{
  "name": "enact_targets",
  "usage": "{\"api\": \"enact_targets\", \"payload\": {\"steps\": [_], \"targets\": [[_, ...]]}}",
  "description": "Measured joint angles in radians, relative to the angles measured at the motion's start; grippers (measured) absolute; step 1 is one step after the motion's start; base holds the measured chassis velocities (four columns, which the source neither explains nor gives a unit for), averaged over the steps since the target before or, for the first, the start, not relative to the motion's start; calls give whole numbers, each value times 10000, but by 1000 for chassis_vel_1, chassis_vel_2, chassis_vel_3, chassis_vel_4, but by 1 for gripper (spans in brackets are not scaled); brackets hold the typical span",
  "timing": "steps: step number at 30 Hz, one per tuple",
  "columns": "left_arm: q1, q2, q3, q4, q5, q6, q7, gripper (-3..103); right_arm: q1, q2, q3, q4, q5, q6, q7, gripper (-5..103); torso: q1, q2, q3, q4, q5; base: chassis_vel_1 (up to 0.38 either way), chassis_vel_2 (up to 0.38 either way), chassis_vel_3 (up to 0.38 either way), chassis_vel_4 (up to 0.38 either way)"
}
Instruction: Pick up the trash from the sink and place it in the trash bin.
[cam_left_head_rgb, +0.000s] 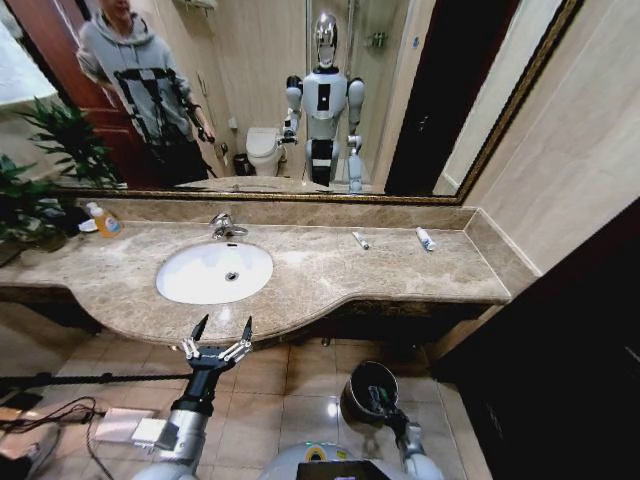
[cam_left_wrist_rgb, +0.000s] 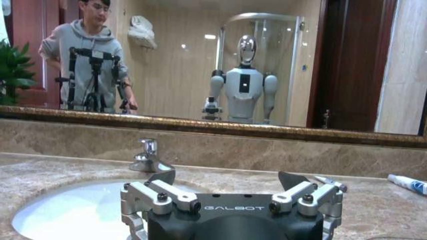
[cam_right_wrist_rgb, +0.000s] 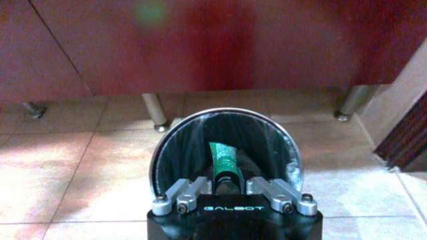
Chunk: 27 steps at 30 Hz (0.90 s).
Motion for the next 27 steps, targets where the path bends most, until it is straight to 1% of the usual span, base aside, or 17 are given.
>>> {"api": "enact_targets", "payload": {"steps": [7,14,15,16,17,19,20,22,23,24,25,26,27], "targets": [[0,0,0,0,0,0,0,100,756,163,12,-950,-45,-31,-72,21,0,0,0,1,0,0,0,0,0],[0,0,0,0,0,0,0,100,1022,358,32,-1151,37,-208,-63,21,-1,0,-1,0,0,0,0,0,0],[0,0,0,0,0,0,0,100,1028,403,33,-1127,44,-215,-23,18,-1,0,-1,1,2,0,0,0,0],[0,0,0,0,0,0,0,100,1027,443,33,-1078,46,-232,13,21,-1,0,-1,0,2,0,0,0,0],[0,0,0,0,0,0,0,100,1027,443,33,-1078,46,-232,13,21,-1,0,-1,0,2,0,0,0,0],[0,0,0,0,0,0,0,100,1021,453,32,-1072,42,-240,23,32,-1,0,-1,0,1,0,0,0,0],[0,0,0,0,0,0,0,100,1021,453,32,-1072,42,-240,23,32,-1,0,-1,0,1,0,0,0,0],[0,0,0,0,0,0,0,100,1005,432,33,-1102,41,-245,17,43,-1,0,-1,0,1,0,0,0,0],[0,0,0,0,0,0,0,100,1005,432,33,-1102,41,-245,17,43,-1,0,-1,0,1,0,0,0,0],[0,0,0,0,0,-1,0,100,977,414,42,-1095,42,-244,15,48,-1,0,-1,0,1,0,0,0,0],[0,0,0,0,0,-1,0,100,977,414,42,-1095,42,-244,15,48,-1,0,-1,0,1,0,0,0,0],[0,0,0,0,0,0,0,100,909,401,46,-1029,44,-243,13,60,-1,0,-1,0,1,0,0,0,0],[0,0,0,0,0,0,0,100,909,401,46,-1029,44,-243,13,60,-1,0,-1,0,1,0,0,0,0]]}}
